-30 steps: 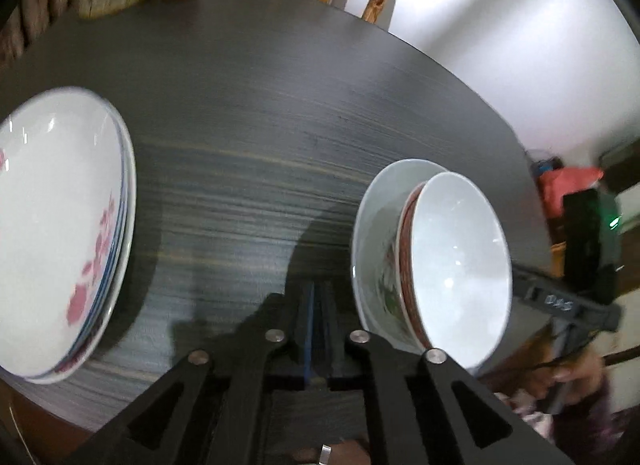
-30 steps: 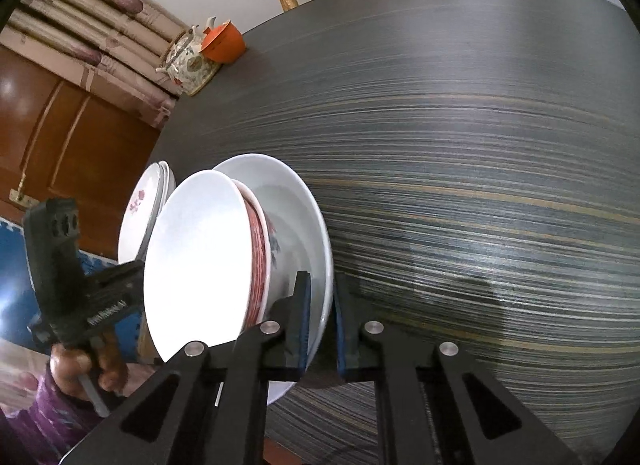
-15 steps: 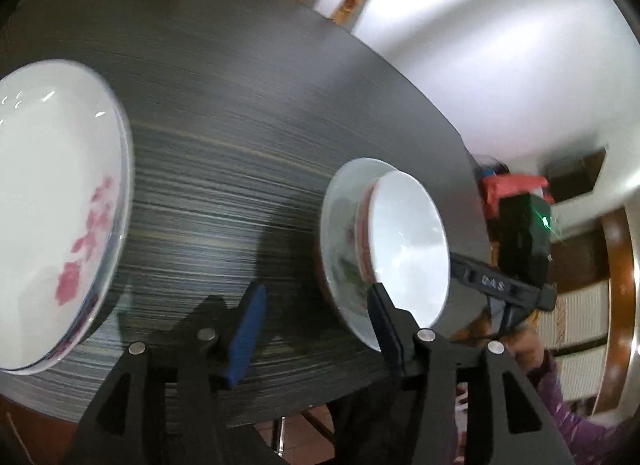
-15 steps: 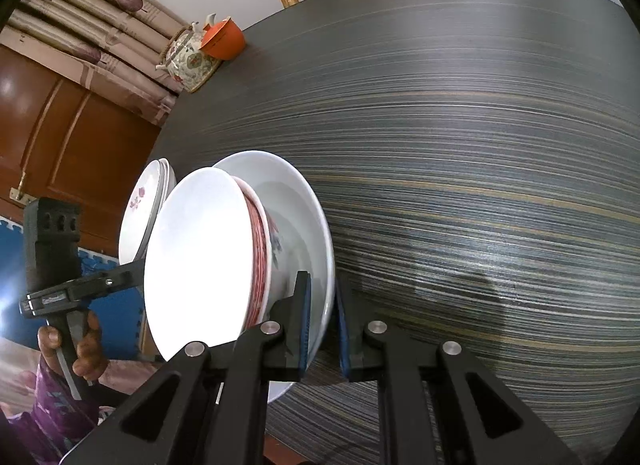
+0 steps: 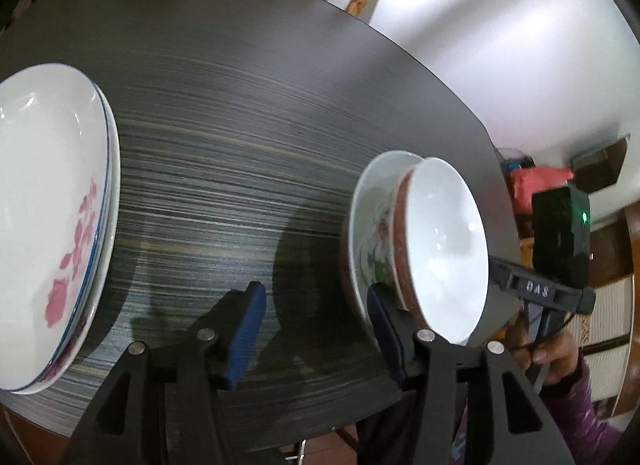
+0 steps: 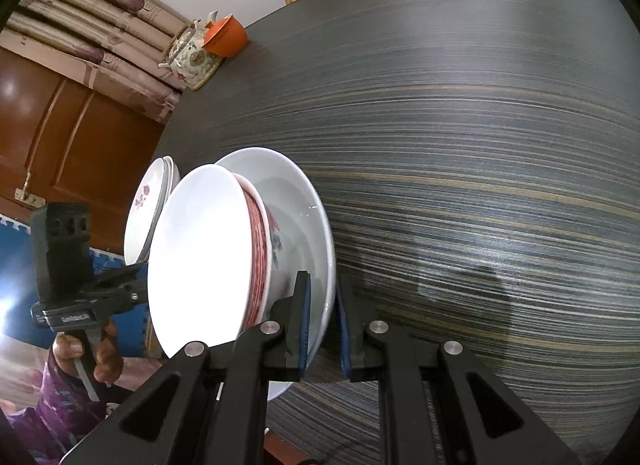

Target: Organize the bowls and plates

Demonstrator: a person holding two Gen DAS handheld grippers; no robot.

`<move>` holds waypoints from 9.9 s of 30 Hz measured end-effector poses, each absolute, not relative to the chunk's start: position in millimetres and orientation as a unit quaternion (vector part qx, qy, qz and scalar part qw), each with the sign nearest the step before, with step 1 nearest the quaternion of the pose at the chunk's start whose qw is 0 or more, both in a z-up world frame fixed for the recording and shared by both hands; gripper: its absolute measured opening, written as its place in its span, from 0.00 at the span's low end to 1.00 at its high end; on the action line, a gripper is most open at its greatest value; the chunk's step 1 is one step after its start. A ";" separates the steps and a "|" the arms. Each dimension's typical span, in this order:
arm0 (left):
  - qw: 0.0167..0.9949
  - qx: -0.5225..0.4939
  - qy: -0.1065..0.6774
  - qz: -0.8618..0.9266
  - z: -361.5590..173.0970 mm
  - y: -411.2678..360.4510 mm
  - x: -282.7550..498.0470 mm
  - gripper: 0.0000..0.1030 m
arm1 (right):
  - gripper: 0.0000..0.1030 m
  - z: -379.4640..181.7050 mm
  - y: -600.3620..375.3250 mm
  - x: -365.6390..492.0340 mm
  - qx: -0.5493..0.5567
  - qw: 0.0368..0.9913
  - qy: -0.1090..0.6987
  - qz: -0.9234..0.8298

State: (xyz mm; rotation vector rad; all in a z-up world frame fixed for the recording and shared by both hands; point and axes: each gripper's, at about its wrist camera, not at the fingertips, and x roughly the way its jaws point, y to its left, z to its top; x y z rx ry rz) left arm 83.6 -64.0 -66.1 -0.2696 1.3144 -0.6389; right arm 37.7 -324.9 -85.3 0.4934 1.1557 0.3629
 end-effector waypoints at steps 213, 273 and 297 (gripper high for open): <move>0.936 0.024 0.351 0.007 74.4 101.0 -33.7 0.62 | 0.99 48.6 -70.4 -70.9 0.018 0.975 0.201 0.089; 0.930 0.033 0.366 0.006 66.6 98.4 -31.5 0.62 | 0.99 35.3 -68.2 -71.4 0.019 0.972 0.216 0.092; 0.929 0.033 0.368 0.005 65.3 99.6 -30.1 0.62 | 0.99 34.0 -68.6 -70.0 0.019 0.971 0.219 0.094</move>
